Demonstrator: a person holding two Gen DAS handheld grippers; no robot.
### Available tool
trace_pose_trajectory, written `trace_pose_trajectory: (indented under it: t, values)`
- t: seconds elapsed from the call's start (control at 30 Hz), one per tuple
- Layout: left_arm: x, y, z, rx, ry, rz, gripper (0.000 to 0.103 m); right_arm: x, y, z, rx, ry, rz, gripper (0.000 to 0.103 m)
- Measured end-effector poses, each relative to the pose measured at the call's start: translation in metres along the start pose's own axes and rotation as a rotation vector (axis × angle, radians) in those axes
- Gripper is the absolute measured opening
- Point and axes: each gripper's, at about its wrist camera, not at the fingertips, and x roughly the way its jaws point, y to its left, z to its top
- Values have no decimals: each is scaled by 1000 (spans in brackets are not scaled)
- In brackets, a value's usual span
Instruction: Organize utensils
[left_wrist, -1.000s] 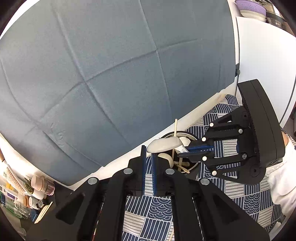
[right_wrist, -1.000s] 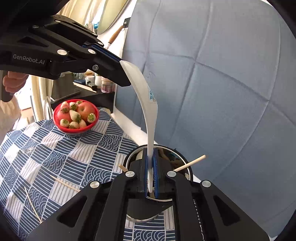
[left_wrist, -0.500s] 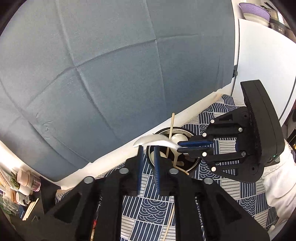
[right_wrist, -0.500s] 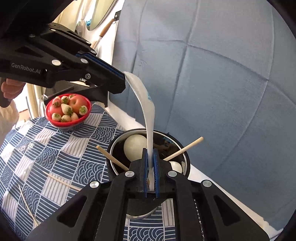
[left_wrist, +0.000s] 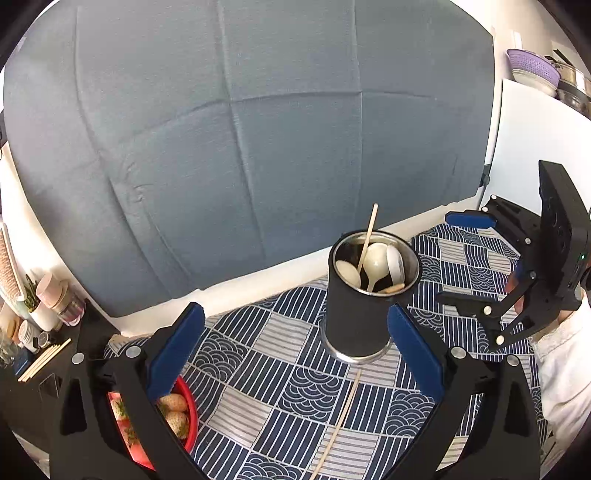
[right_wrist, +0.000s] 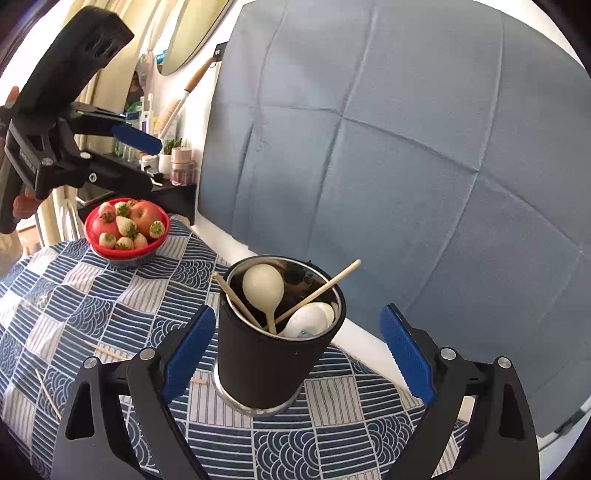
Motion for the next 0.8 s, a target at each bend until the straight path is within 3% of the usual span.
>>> trace_pose_trajectory:
  t: [0.13,0.33,0.8]
  values:
    - [6,-2,-23,30,45,16,97,-4,12,-10,-30,35,-22,88]
    - [15,-7,-57,64,107,-17,97,-8,28,-29,-60,90,11,88]
    - [41,-10,-128,75,236,-87,97,-5,81,-69,-135,218,161,89]
